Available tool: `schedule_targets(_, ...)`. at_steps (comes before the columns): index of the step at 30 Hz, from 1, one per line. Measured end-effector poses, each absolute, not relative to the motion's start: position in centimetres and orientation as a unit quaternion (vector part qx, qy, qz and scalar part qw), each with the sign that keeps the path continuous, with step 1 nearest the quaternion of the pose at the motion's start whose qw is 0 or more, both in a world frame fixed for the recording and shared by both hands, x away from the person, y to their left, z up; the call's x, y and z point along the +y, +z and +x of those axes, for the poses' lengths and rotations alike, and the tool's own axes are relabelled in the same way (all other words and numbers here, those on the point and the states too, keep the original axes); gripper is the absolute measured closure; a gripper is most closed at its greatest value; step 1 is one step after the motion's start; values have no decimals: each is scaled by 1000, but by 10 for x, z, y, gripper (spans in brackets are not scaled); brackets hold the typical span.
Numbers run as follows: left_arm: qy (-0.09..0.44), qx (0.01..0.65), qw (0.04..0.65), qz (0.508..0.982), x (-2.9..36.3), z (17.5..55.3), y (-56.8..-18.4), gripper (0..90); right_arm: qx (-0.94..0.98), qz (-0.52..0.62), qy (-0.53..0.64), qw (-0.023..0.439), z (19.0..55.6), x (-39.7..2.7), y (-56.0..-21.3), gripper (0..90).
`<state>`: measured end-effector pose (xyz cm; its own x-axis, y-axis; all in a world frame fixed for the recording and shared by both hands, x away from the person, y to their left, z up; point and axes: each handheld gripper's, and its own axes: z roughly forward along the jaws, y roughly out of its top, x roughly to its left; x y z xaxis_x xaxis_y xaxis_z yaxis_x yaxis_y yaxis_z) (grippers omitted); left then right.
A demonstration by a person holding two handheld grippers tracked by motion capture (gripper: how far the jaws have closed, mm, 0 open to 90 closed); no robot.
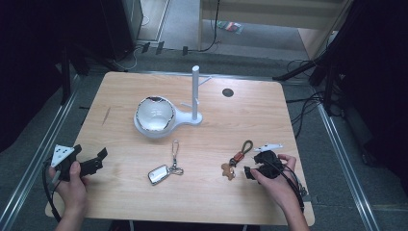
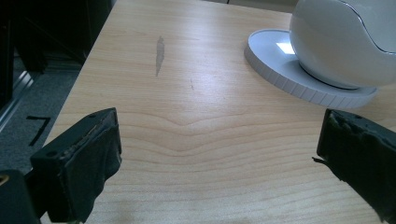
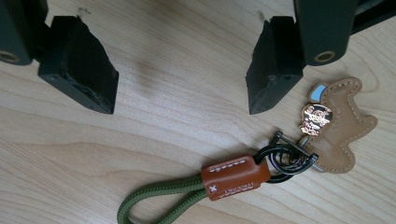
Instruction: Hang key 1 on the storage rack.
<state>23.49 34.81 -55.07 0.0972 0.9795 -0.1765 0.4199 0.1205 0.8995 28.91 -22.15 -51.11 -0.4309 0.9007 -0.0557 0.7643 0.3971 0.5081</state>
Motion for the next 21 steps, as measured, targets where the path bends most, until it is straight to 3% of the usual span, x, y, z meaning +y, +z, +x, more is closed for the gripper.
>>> schedule_targets(10,309,596,454,585,348,235,-551,1,824,519,184,131,300,-212,-507,219)
schedule_targets(21,307,598,455,584,349,235,-551,1,827,520,163,138,309,-199,-503,144)
